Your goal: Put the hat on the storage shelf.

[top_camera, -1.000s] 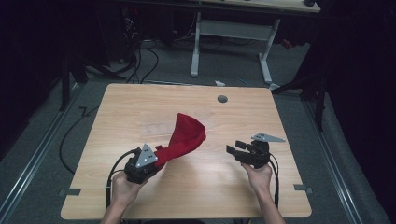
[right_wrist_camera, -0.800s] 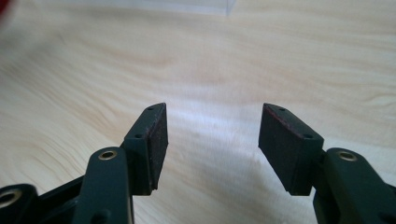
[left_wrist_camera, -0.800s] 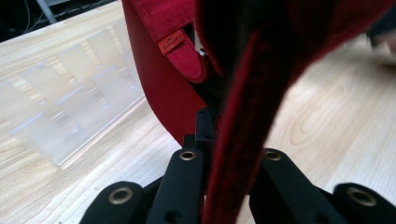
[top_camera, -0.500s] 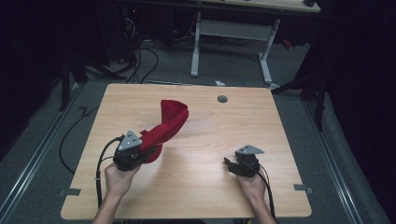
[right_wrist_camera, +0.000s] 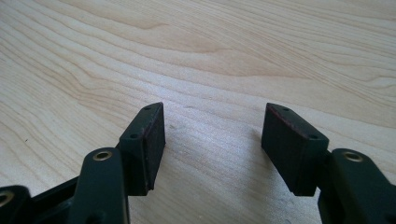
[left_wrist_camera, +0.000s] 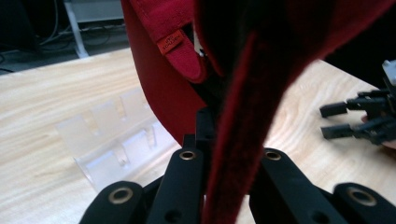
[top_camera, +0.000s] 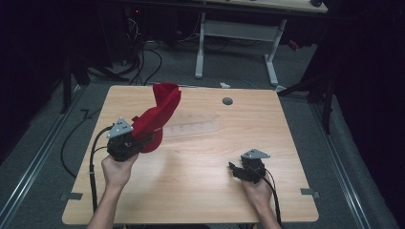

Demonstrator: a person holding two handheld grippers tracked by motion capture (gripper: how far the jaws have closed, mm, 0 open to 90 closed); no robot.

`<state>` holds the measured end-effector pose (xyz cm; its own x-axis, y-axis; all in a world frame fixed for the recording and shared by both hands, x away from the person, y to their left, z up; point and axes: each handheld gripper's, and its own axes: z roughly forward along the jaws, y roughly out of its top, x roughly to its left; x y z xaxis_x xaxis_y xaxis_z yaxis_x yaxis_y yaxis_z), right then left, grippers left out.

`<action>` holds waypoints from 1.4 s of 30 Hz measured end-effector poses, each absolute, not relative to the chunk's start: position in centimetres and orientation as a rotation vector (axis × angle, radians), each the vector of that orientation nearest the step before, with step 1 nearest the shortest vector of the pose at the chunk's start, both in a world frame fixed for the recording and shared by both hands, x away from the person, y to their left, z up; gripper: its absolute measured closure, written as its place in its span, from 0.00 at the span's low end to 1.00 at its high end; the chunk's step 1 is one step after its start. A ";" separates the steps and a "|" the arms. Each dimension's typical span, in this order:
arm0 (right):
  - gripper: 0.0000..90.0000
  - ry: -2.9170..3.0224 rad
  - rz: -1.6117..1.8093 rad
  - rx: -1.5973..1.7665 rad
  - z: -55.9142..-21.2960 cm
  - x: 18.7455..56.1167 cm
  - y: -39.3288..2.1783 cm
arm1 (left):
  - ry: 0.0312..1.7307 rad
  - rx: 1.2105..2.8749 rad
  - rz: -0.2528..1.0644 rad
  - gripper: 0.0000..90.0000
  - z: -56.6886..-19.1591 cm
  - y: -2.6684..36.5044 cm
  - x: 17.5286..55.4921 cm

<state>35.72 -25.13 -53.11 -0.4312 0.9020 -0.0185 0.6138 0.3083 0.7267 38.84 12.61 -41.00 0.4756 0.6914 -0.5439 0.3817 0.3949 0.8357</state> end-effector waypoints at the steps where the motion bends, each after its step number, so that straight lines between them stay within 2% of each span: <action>1: 0.44 2.156 0.914 1.347 -53.1 35.7 -25.1 | 1.128 1.207 0.266 0.95 -40.9 12.7 39.1; 26: 0.43 2.160 0.916 1.344 -53.1 35.7 -25.1 | 1.236 1.126 0.395 0.95 -42.2 14.0 45.4; 42: 0.43 2.166 0.917 1.337 -53.1 35.7 -25.1 | 1.277 1.109 0.418 0.95 -43.7 14.1 46.5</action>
<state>35.67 -25.07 -53.11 -0.4411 0.8973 -0.0190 0.6109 0.3157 0.7261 46.46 14.08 -43.74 0.3036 0.7827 -0.5434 0.3095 0.4583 0.8331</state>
